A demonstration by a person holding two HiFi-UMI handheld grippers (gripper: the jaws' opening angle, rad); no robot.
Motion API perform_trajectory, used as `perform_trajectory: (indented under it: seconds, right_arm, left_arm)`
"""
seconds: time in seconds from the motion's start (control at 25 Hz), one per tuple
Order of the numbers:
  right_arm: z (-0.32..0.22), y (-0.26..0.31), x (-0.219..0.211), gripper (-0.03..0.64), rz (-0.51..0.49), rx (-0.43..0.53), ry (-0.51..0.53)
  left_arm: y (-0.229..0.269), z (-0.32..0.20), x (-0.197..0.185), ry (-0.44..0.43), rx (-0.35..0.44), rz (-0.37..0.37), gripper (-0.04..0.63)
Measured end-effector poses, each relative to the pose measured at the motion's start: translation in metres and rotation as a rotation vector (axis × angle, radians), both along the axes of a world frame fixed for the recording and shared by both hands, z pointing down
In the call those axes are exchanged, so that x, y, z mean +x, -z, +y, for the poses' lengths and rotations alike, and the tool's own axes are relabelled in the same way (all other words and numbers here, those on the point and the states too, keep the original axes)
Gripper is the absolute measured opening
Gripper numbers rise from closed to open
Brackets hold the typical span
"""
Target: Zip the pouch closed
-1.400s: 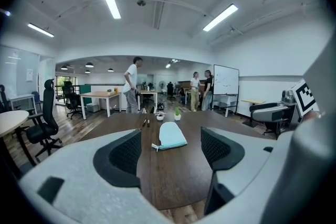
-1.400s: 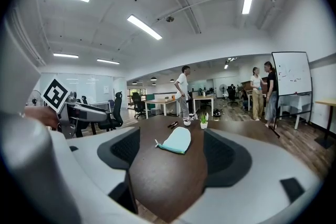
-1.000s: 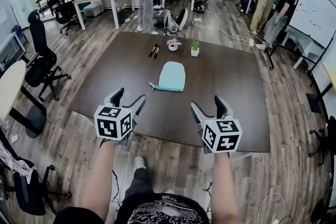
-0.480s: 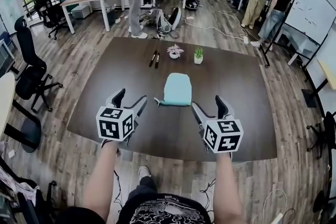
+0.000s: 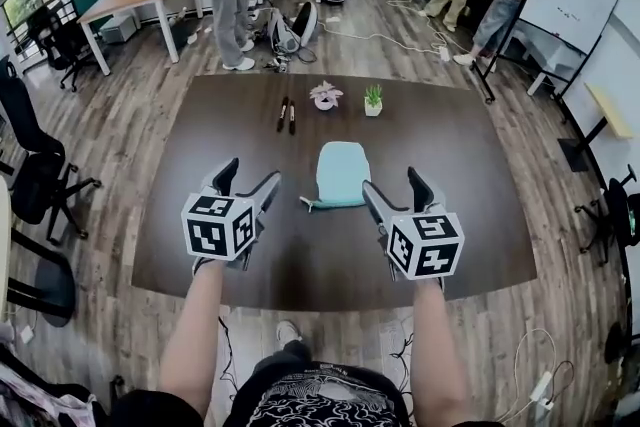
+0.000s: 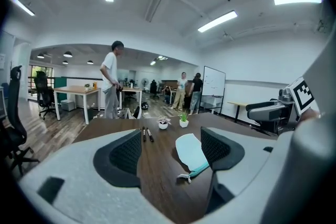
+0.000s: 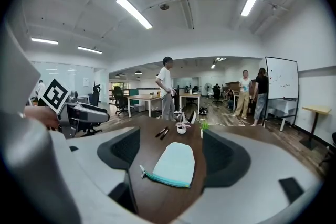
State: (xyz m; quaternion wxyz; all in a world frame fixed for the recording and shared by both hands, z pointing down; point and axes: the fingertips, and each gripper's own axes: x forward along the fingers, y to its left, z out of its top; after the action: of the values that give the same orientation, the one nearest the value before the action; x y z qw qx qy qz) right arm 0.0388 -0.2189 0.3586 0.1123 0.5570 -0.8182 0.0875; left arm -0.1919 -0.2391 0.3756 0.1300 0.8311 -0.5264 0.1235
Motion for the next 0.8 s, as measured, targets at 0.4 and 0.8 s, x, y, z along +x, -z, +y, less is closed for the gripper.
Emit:
perform_trajectory:
  seconds: [0.4, 0.8]
  right_arm:
    - [-0.023, 0.002, -0.013, 0.364, 0.009, -0.005, -0.082]
    - [-0.032, 0.003, -0.017, 0.364, 0.022, -0.002, -0.12]
  left_arm:
    - [-0.007, -0.036, -0.012, -0.072, -0.014, 0.011, 0.327]
    - [-0.008, -0.05, -0.013, -0.105, -0.013, 0.026, 0.327]
